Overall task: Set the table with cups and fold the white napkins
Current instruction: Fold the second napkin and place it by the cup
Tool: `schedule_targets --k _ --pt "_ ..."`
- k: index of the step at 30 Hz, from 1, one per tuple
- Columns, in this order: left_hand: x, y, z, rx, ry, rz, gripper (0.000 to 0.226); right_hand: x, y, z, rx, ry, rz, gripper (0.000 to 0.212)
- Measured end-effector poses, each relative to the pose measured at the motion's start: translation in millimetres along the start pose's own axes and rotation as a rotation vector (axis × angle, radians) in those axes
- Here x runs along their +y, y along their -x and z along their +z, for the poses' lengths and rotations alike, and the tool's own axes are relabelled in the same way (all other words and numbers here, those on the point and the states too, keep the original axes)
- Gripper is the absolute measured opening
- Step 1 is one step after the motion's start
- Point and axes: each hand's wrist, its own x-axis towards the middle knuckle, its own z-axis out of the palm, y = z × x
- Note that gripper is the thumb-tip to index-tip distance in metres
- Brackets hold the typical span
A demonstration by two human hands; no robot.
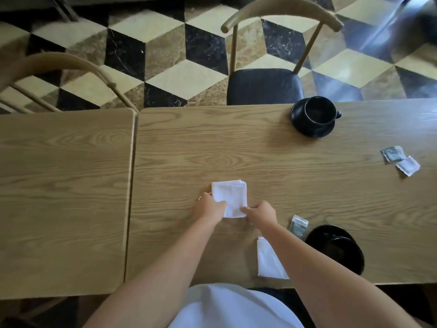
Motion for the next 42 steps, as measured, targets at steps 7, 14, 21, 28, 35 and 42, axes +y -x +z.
schedule_targets --k 7,14,21,28,35,42 --pt "7 13 -5 -0.138 0.186 -0.080 0.030 -6 22 -5 -0.180 -0.367 0.132 0.023" --pt "44 66 -3 -0.317 0.439 0.021 0.012 -6 74 -63 -0.198 -0.725 -0.021 0.011" --pt "96 134 29 -0.495 0.511 0.184 0.019 18 118 -144 0.015 -0.943 -0.148 0.015" --pt "132 180 75 -0.588 0.495 0.266 0.014 51 129 -208 0.085 -1.143 -0.236 0.010" --pt "178 176 141 -0.494 0.493 0.298 0.019 74 88 -275 0.040 -1.198 -0.304 0.015" --pt "255 143 241 -0.382 0.503 0.297 0.022 88 -7 -375 -0.080 -1.191 -0.192 0.010"
